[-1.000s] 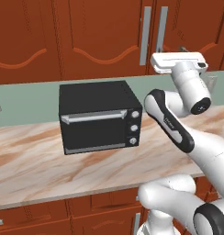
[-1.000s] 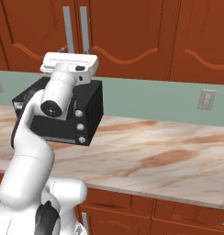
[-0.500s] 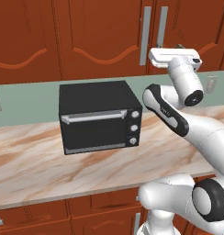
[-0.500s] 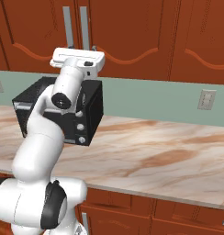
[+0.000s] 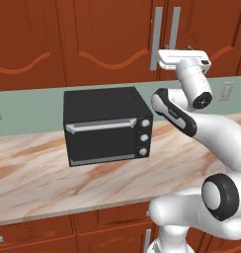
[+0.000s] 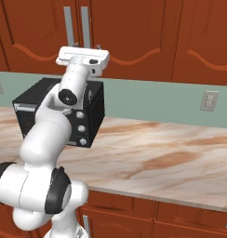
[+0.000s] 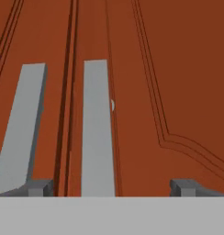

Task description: Move the mayonnaise and shaker from the cabinet to the dining counter.

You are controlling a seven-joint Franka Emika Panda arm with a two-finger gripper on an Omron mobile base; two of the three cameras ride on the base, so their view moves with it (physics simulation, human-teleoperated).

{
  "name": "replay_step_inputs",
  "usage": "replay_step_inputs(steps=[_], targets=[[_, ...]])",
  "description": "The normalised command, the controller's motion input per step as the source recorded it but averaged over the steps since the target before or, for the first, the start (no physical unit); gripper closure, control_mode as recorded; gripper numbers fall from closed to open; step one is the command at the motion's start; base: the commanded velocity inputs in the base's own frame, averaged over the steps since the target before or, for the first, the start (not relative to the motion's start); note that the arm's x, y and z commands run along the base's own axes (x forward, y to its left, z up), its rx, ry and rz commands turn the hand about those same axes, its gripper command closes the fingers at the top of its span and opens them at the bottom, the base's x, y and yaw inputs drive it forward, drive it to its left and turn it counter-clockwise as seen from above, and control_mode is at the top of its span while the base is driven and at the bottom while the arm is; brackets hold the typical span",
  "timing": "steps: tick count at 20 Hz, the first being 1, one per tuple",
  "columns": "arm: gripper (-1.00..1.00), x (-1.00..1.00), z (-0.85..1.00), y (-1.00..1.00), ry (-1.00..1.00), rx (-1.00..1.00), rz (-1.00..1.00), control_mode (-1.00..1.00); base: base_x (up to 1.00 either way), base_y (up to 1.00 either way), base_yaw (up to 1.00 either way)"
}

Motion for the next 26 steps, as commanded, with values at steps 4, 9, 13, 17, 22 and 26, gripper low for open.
replay_step_inputs(steps=[4, 9, 13, 17, 22, 26], targets=[[-1.0, 0.38, 0.0, 0.0, 0.04, 0.0, 0.0, -1.0, 0.0, 0.0, 0.0], [-1.0, 0.45, 0.0, 0.0, 0.07, 0.0, 0.0, -1.0, 0.0, 0.0, 0.0], [-1.0, 0.47, 0.0, 0.0, 0.07, 0.0, -0.02, -1.0, 0.0, 0.0, 0.0], [1.0, 0.43, 0.0, 0.0, 0.08, 0.0, -0.07, -1.0, 0.0, 0.0, 0.0], [1.0, 0.22, 0.06, -0.34, 0.1, 0.02, -0.14, -1.0, 0.0, 0.0, 0.0], [1.0, 0.01, 0.06, -0.71, 0.1, 0.04, -0.14, -1.0, 0.0, 0.0, 0.0]])
